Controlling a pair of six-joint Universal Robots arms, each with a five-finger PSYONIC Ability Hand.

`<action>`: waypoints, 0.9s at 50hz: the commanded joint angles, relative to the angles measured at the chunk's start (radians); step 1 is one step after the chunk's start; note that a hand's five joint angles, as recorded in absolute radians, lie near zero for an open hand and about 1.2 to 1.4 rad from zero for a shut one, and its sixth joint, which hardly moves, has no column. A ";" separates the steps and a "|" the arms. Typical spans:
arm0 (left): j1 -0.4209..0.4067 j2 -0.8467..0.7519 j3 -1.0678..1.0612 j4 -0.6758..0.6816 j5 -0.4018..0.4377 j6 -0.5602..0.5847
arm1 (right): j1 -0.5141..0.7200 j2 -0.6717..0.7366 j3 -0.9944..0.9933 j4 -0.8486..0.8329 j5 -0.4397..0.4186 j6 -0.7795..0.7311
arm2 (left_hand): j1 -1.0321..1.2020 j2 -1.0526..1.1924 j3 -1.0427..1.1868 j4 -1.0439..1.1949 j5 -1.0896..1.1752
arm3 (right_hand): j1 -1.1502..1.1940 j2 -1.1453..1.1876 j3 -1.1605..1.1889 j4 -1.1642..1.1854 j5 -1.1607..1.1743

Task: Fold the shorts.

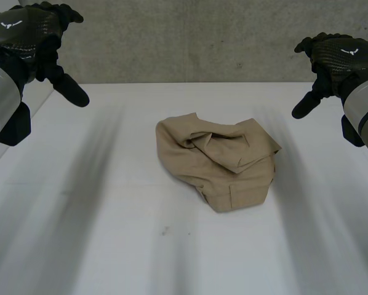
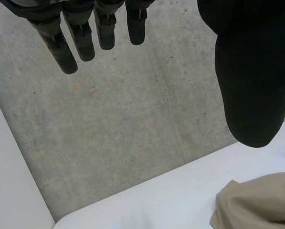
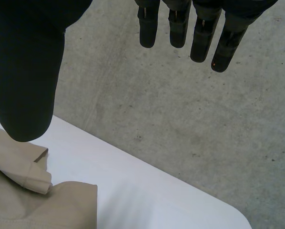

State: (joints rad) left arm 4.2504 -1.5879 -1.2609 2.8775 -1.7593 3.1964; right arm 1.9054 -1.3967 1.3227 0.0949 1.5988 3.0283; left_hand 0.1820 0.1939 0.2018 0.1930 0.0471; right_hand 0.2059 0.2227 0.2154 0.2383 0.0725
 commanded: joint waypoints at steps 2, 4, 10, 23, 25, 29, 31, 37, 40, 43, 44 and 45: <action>-0.006 -0.006 -0.009 -0.004 0.004 0.000 | 0.009 0.004 0.004 0.000 -0.003 -0.005 | -0.007 -0.019 -0.027 -0.018 -0.047 | -0.031 -0.048 -0.041 -0.064 -0.072; -0.006 -0.006 -0.017 -0.003 0.006 -0.001 | 0.011 0.004 0.004 0.000 -0.003 -0.005 | -0.007 -0.019 -0.027 -0.018 -0.047 | -0.031 -0.048 -0.041 -0.064 -0.072; -0.006 -0.007 -0.043 0.022 0.011 0.000 | 0.012 0.008 0.004 -0.004 -0.006 -0.006 | -0.007 -0.019 -0.027 -0.018 -0.047 | -0.031 -0.048 -0.041 -0.064 -0.072; -0.012 -0.200 -0.092 0.252 0.018 0.011 | 0.017 0.076 0.036 0.166 -0.152 -0.049 | -0.004 -0.016 -0.024 -0.015 -0.043 | -0.031 -0.048 -0.041 -0.064 -0.072; -0.021 -0.236 -0.086 0.261 0.029 0.011 | 0.021 0.085 0.067 0.203 -0.158 -0.063 | -0.001 -0.013 -0.021 -0.012 -0.040 | -0.031 -0.048 -0.041 -0.064 -0.072; -0.053 -0.339 -0.066 0.279 0.107 0.031 | 0.041 0.088 0.205 0.171 -0.177 -0.112 | 0.017 0.005 -0.003 0.006 -0.023 | -0.031 -0.048 -0.041 -0.064 -0.072; -0.061 -0.404 -0.049 0.304 0.158 0.057 | 0.047 0.078 0.298 0.109 -0.215 -0.143 | 0.017 0.005 -0.003 0.006 -0.023 | -0.031 -0.048 -0.041 -0.064 -0.072; -0.073 -0.564 -0.008 0.381 0.176 0.166 | 0.044 0.050 0.489 -0.047 -0.301 -0.155 | 0.032 0.020 0.012 0.020 -0.008 | 0.046 0.030 0.037 0.014 0.005; -0.095 -0.636 0.031 0.428 0.173 0.229 | 0.050 0.050 0.569 -0.136 -0.330 -0.152 | 0.052 0.040 0.032 0.041 0.012 | 0.076 0.059 0.066 0.043 0.035; -0.115 -0.704 0.072 0.463 0.173 0.299 | 0.057 0.054 0.618 -0.224 -0.335 -0.152 | 0.099 0.087 0.079 0.088 0.059 | 0.073 0.056 0.063 0.040 0.032; -0.118 -0.718 0.084 0.470 0.172 0.312 | 0.057 0.055 0.624 -0.247 -0.333 -0.152 | 0.108 0.096 0.088 0.097 0.068 | 0.070 0.053 0.060 0.038 0.029; -0.119 -0.731 0.092 0.474 0.170 0.327 | 0.057 0.058 0.628 -0.268 -0.333 -0.152 | 0.114 0.102 0.094 0.103 0.074 | 0.064 0.047 0.055 0.032 0.023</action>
State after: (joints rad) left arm 4.1584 -2.2092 -1.2380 3.2922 -1.5795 3.4103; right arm 1.9561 -1.3455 1.8803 -0.0297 1.2774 2.8716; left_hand 0.1886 0.2002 0.2057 0.1980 0.0495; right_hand 0.2060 0.2252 0.2200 0.2393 0.0725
